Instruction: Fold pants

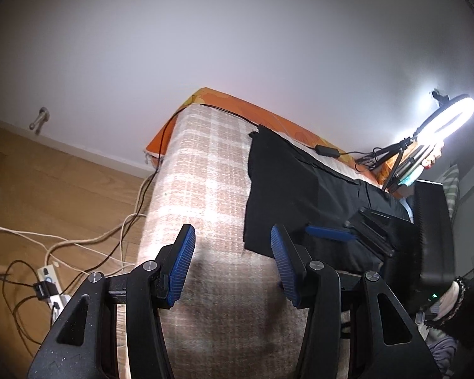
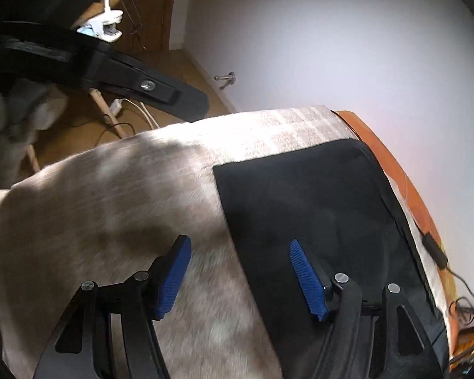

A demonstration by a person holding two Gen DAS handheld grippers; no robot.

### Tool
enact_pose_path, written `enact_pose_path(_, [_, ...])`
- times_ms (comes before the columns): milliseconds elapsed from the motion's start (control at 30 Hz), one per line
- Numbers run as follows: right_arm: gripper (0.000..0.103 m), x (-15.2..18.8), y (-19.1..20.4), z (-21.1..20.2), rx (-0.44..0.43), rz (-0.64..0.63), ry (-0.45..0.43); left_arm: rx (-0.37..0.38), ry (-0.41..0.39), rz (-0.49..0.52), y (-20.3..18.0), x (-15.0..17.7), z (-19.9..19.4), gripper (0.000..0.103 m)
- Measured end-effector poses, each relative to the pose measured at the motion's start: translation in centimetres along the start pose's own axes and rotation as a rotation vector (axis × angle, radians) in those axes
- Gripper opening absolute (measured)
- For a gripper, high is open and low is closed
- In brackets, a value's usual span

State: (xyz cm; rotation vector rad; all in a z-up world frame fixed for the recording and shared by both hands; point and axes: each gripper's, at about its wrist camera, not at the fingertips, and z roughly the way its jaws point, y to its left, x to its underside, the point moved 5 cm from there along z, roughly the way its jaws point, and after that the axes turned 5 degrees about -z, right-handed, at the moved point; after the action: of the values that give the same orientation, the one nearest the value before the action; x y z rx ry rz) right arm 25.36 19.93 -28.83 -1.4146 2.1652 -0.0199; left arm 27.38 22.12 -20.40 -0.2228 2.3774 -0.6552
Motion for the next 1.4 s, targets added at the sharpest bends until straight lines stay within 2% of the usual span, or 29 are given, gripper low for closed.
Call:
enact_pose_path(100, [0.069, -1.0, -0.7, 0.8, -0.002, 0.02, -0.005, -0.004, -0.001, -0.004, 0.3, -0.1, 0.1, 0.049])
enact_pose_path(133, [0.065, -1.2, -1.2, 1.0, -0.007, 0.035, -0.005, -0.004, -0.001, -0.004, 0.4, -0.2, 0.1, 0.049])
enact_pose_path(167, [0.051, -1.3, -1.5, 1.2, -0.019, 0.053, -0.006, -0.005, -0.001, -0.004, 0.5, -0.2, 0.2, 0.049])
enact_pose_path(267, [0.02, -1.5, -2.8, 1.7, -0.082, 0.123, -0.006, -0.001, 0.002, -0.003, 0.4, -0.2, 0.4, 0.049])
enact_pose_path(333, [0.008, -1.6, -3.6, 1.5, -0.094, 0.157, -0.011, 0.012, 0.005, -0.005, 0.2, -0.2, 0.6, 0.049])
enact_pose_path(367, [0.007, -1.5, -4.4, 0.8, -0.115, 0.195, -0.036, 0.022, 0.007, -0.007, 0.1, -0.2, 0.7, 0.049])
enact_pose_path(467, [0.005, -1.0, -7.4, -1.6, -0.154, 0.318, -0.112, 0.044, 0.017, -0.001, -0.5, -0.3, 1.4, 0.049])
enact_pose_path(667, [0.005, 1.5, -14.4, -6.0, -0.07, 0.46, -0.184, 0.092, 0.058, 0.041, -3.0, -0.5, 4.2, 0.049])
enact_pose_path(767, [0.005, 2.4, -16.4, -6.9, -0.073, 0.51, -0.198, 0.119, 0.076, 0.037, -4.0, -0.5, 5.6, 0.049])
enact_pose_path(933, [0.005, 2.7, -16.5, -7.1, -0.121, 0.53, -0.221, 0.139, 0.072, 0.047, -5.3, -0.4, 5.8, 0.049])
enact_pose_path(1100, [0.007, 2.5, -15.8, -6.7, -0.242, 0.588, -0.261, 0.131, 0.062, 0.04, -5.0, -0.5, 4.8, 0.049])
enact_pose_path(1200, [0.018, 2.4, -15.6, -6.1, -0.378, 0.659, -0.284, 0.137, 0.059, 0.033, -4.5, -0.4, 4.2, 0.049])
enact_pose_path(1267, [0.042, 2.5, -15.5, -5.9, -0.444, 0.696, -0.299, 0.141, 0.061, 0.032, -4.2, -0.1, 3.9, 0.049])
enact_pose_path(1333, [0.041, 2.7, -15.5, -5.8, -0.438, 0.706, -0.305, 0.135, 0.067, 0.034, -3.8, 0.2, 3.7, 0.049])
enact_pose_path(1400, [0.041, 2.9, -15.5, -5.4, -0.384, 0.69, -0.277, 0.124, 0.073, 0.03, -3.3, 0.5, 3.8, 0.049])
